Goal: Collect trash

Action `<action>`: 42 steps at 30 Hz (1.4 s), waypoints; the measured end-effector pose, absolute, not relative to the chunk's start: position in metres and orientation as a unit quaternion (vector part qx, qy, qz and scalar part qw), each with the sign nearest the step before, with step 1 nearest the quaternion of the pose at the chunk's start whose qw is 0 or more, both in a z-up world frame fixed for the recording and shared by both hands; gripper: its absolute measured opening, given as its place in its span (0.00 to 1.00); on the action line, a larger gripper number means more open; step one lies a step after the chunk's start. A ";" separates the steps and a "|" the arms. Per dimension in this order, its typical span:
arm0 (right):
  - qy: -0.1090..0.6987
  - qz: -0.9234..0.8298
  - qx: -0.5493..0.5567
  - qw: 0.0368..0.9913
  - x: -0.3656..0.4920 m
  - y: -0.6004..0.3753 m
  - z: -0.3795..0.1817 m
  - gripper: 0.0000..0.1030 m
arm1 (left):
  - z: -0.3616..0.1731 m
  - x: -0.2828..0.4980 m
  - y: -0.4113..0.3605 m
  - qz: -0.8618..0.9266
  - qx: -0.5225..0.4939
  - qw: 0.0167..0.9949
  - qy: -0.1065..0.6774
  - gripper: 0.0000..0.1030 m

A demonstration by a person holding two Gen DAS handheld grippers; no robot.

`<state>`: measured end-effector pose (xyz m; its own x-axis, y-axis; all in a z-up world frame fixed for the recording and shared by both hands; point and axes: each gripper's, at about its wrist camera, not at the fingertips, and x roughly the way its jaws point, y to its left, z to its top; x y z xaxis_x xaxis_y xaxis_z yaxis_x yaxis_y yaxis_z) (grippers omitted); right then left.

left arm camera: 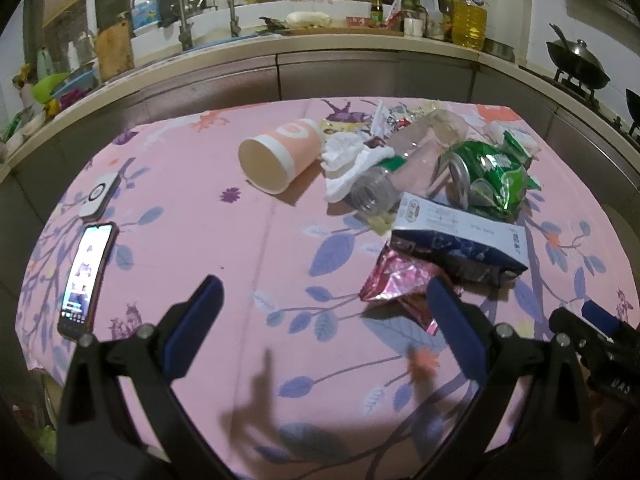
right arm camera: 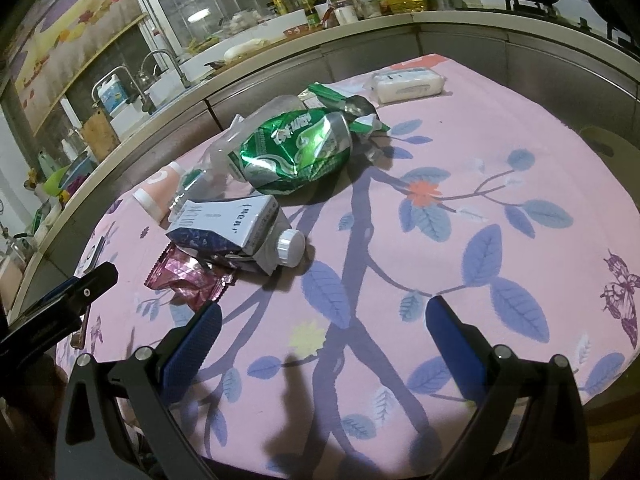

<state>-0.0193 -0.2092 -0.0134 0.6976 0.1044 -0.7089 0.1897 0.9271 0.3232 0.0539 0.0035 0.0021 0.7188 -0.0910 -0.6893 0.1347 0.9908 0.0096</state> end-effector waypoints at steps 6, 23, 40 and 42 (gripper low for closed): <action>0.387 -0.023 0.185 0.903 -0.019 -0.207 -0.012 0.95 | 0.004 0.057 0.005 -0.052 0.034 0.925 0.374 0.95; 0.375 -0.004 0.144 0.916 -0.010 -0.197 0.008 0.95 | 0.009 0.059 0.006 -0.043 0.043 0.927 0.369 0.95; 0.356 -0.006 0.181 0.917 0.000 -0.196 0.031 0.95 | 0.013 0.061 0.008 -0.010 0.058 0.921 0.384 0.95; 0.356 -0.007 0.182 0.917 0.000 -0.195 0.031 0.95 | 0.014 0.060 0.005 -0.019 0.056 0.924 0.378 0.95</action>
<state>-0.0004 -0.1953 0.0312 0.7469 0.1163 -0.6547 0.1421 0.9339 0.3280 0.0604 0.0051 0.0138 0.7133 0.0073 -0.7008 0.0773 0.9930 0.0890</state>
